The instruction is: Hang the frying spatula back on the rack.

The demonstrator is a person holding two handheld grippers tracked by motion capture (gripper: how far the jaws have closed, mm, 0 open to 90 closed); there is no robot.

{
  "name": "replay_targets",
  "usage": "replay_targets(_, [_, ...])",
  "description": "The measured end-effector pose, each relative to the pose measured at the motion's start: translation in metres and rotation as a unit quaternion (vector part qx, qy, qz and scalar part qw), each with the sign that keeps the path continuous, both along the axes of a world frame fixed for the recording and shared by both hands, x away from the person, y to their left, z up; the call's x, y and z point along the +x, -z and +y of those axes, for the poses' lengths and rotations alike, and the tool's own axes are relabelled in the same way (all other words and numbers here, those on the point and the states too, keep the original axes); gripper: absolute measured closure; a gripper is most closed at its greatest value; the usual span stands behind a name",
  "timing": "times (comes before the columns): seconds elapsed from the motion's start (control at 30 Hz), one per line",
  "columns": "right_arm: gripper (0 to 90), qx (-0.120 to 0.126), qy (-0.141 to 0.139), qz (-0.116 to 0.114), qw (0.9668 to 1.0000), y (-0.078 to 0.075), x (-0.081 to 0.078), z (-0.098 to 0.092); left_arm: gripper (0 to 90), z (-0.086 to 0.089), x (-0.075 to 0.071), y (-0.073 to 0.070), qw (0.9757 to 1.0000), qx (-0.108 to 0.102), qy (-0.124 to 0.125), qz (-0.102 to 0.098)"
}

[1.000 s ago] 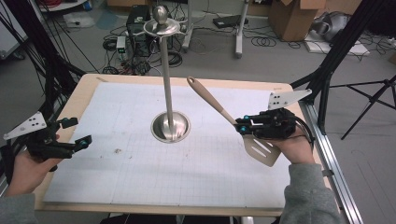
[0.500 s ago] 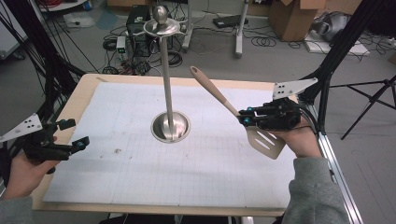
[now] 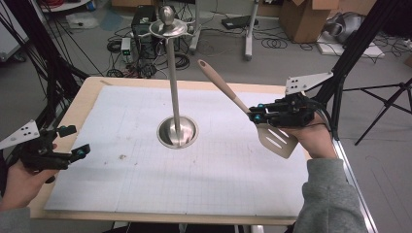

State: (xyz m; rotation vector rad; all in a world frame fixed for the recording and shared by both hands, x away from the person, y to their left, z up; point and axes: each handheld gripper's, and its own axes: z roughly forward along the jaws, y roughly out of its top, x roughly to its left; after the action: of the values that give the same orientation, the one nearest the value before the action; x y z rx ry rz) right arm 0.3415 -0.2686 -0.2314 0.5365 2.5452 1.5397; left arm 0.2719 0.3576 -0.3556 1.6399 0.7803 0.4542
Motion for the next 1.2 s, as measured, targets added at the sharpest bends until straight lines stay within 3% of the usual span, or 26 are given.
replay_targets(0.57, [78.0, 0.020, 0.010, -0.005, 0.9997, -0.020, 0.011, 0.001, 3.1, 0.004, -0.005, 0.004, 0.9999, 0.002, -0.008, 0.006])
replay_targets(1.2, [78.0, 0.034, 0.014, -0.009, 0.9993, -0.026, 0.020, 0.006, 3.1, 0.011, -0.012, 0.006, 0.9998, 0.003, -0.018, 0.010])
